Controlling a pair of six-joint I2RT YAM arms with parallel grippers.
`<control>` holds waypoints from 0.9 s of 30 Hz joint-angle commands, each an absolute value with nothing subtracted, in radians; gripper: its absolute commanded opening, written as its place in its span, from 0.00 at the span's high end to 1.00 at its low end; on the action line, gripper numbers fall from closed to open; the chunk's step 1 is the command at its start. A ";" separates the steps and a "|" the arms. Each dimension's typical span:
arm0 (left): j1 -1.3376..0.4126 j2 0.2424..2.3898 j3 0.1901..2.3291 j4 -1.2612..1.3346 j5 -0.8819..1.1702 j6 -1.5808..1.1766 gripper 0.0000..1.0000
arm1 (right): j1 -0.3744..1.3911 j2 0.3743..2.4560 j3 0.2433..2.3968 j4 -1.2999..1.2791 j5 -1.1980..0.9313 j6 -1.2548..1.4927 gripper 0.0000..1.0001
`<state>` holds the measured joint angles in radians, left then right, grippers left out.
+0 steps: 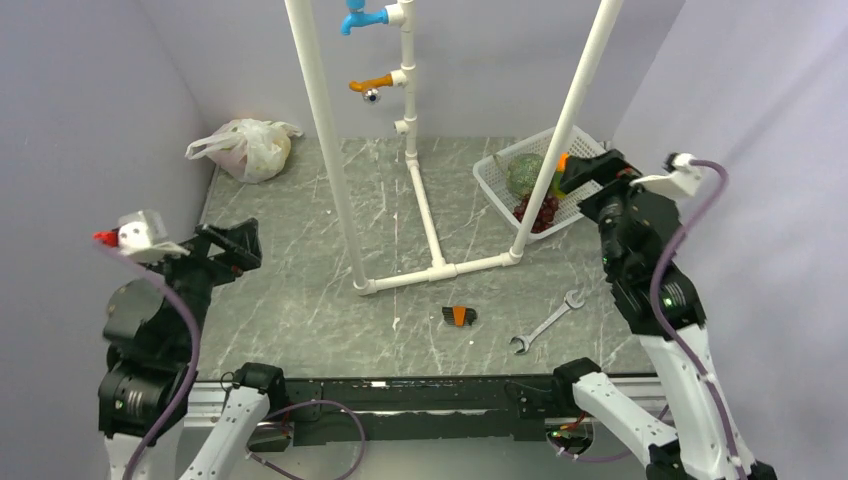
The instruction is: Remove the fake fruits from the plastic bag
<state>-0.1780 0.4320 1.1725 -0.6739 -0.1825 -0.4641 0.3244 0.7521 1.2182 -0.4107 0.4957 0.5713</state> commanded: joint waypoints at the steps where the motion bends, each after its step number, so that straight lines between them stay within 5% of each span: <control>1: -0.173 0.515 1.137 -0.760 -0.292 -0.449 0.01 | 0.328 0.800 1.230 -0.573 0.434 0.689 0.00; 13: -0.139 0.641 0.998 -0.728 -0.300 -0.399 0.01 | 0.328 0.746 0.914 -0.620 0.157 0.790 0.00; 27: 0.229 0.907 0.879 -0.506 0.029 -0.516 0.01 | 0.328 0.752 0.685 -0.456 -0.159 0.793 0.00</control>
